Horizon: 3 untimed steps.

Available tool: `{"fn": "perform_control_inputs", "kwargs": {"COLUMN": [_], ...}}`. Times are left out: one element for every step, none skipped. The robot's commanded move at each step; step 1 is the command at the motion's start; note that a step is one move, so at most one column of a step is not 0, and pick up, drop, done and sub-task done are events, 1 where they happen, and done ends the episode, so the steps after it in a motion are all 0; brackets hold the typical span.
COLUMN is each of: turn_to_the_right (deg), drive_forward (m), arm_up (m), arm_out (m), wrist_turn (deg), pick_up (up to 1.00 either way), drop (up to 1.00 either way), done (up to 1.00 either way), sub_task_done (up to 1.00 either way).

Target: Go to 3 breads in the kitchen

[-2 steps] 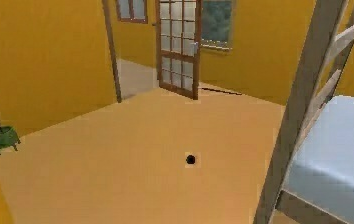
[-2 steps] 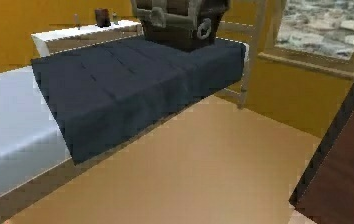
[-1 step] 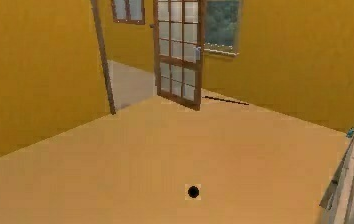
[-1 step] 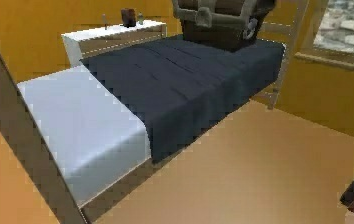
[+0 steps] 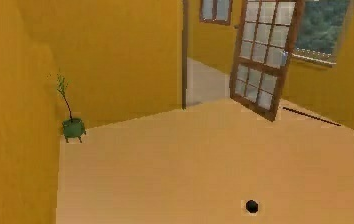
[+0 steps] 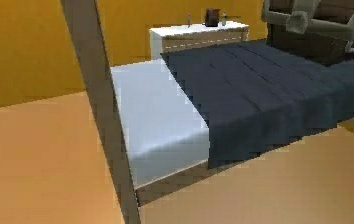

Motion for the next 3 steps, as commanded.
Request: {"fn": "perform_control_inputs", "kwargs": {"turn_to_the_right": [0.0, -6.0, 0.0], "drive_forward": [1.0, 0.0, 0.15], "arm_up": [0.0, 0.0, 0.0], "arm_out": [0.0, 0.0, 0.0], "wrist_turn": [0.0, 0.0, 0.0], "pick_up": [0.0, 0.0, 0.0], "drop": [0.0, 0.0, 0.0], "done": [0.0, 0.0, 0.0], "sub_task_done": [0.0, 0.0, 0.0]}}
